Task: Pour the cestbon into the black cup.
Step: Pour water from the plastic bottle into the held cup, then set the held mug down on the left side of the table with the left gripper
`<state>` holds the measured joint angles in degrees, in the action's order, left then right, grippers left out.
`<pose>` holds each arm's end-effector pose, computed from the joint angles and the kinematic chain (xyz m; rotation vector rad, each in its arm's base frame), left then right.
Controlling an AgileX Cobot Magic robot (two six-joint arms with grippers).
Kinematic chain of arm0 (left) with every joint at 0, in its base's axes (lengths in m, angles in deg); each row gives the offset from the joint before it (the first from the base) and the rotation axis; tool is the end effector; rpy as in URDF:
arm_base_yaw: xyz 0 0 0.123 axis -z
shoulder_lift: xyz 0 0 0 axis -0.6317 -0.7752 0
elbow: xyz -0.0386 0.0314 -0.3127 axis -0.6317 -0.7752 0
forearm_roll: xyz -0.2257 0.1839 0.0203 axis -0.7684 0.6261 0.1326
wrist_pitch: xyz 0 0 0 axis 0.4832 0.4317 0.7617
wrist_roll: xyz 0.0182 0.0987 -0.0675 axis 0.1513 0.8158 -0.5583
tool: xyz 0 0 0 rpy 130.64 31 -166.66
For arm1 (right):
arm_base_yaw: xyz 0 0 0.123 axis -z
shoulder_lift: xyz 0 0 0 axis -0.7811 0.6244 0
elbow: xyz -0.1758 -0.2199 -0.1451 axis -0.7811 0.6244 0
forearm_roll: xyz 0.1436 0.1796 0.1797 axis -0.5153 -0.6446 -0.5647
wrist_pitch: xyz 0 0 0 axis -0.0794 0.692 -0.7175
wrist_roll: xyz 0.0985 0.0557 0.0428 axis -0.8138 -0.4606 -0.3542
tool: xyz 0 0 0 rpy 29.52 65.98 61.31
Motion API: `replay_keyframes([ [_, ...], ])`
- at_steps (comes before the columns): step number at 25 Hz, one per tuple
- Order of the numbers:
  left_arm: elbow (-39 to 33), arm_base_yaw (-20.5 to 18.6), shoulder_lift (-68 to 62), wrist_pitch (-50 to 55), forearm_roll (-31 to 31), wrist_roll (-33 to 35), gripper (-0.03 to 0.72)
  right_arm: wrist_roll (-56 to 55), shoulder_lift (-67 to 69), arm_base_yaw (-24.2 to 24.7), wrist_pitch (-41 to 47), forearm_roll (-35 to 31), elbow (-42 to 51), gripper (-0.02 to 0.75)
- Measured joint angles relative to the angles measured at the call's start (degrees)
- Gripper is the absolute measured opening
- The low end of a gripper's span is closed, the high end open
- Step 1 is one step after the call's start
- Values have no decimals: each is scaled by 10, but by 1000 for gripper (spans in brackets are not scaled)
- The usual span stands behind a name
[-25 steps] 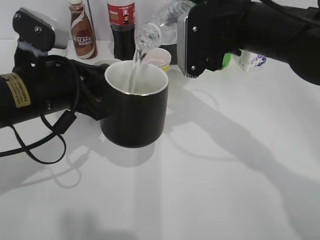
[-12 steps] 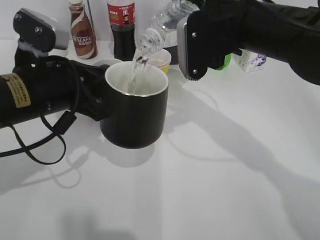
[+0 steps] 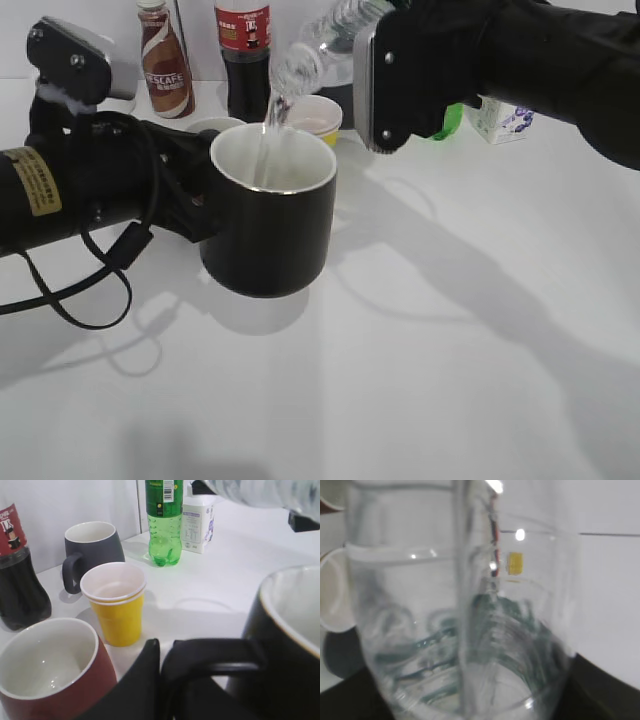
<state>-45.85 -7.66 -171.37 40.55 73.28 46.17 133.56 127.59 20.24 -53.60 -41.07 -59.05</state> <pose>0.2734 -0.1961 0.2143 0.7150 1.7365 -0.5126 0.3551 0.2378 0.2747 -1.5291 0.7505 -0.6088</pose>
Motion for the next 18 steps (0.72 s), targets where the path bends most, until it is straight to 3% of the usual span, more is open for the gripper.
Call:
replay_keyframes([
  [5, 0, 0, 0, -14, -1, 0, 37, -165, -1, 0, -1, 27, 7, 452],
  [8, 0, -5, 0, -27, -3, 0, 37, -360, -1, 0, -1, 107, 16, 452],
  [11, 0, -15, 0, -43, -18, 0, 37, -603, -1, 0, -11, 143, 18, 452],
  [13, 0, -33, 0, -66, -21, 0, 37, -714, -2, 3, -13, 120, 18, 452],
  [18, 0, -115, 0, -111, -59, 0, 37, -791, -13, 35, -12, -20, 18, 452],
])
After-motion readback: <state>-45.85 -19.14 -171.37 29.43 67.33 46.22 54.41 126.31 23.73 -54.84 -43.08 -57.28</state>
